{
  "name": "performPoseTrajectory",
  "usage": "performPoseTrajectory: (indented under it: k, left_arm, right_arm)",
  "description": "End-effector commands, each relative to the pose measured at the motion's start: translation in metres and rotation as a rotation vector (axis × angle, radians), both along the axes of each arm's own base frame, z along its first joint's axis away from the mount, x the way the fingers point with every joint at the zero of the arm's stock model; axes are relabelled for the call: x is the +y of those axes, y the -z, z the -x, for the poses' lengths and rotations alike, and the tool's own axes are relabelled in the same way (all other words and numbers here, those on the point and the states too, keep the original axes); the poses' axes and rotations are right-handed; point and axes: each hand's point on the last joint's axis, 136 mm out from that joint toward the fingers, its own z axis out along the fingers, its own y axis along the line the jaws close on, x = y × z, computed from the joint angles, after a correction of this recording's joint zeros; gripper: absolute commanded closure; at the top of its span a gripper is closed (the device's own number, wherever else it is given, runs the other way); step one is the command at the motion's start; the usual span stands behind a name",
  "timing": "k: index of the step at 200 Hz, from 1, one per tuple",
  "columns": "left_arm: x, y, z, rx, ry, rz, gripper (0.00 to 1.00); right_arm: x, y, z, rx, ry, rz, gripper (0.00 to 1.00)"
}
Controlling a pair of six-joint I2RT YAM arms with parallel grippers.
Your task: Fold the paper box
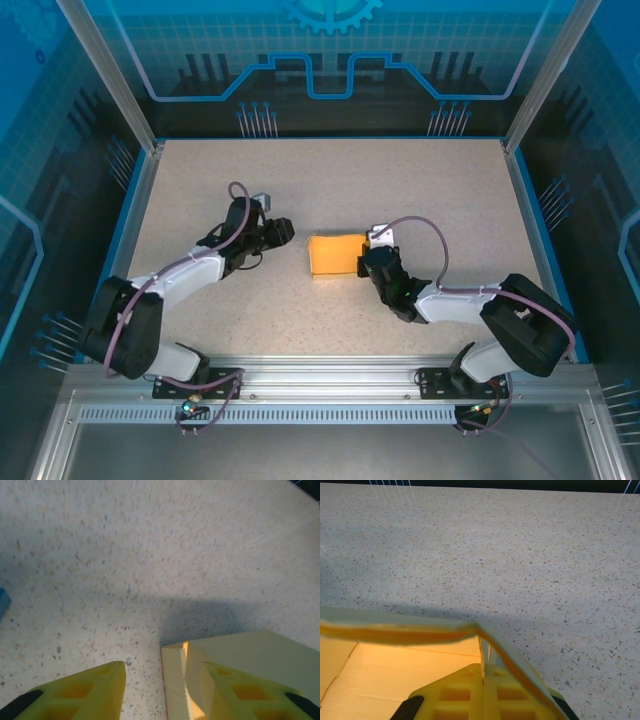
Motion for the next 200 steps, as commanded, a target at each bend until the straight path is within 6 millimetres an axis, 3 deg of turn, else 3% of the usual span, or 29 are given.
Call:
performPoseTrajectory:
  k: [1, 48, 133, 200]
  left_arm:
    - [-0.012, 0.016, 0.003, 0.040, 0.036, 0.057, 0.61]
    - [-0.032, 0.036, 0.014, 0.087, 0.090, 0.108, 0.67]
    - [-0.062, 0.043, 0.023, 0.096, 0.159, 0.142, 0.68]
    - [-0.055, 0.057, 0.025, 0.101, 0.138, 0.089, 0.68]
  right_arm:
    - [0.002, -0.005, -0.002, -0.004, 0.001, 0.015, 1.00]
    - [0.002, -0.003, -0.003, 0.000, 0.002, 0.018, 1.00]
    - [-0.001, 0.001, -0.001, 0.008, 0.010, 0.019, 1.00]
    - [-0.006, 0.009, 0.003, 0.009, 0.002, 0.055, 1.00]
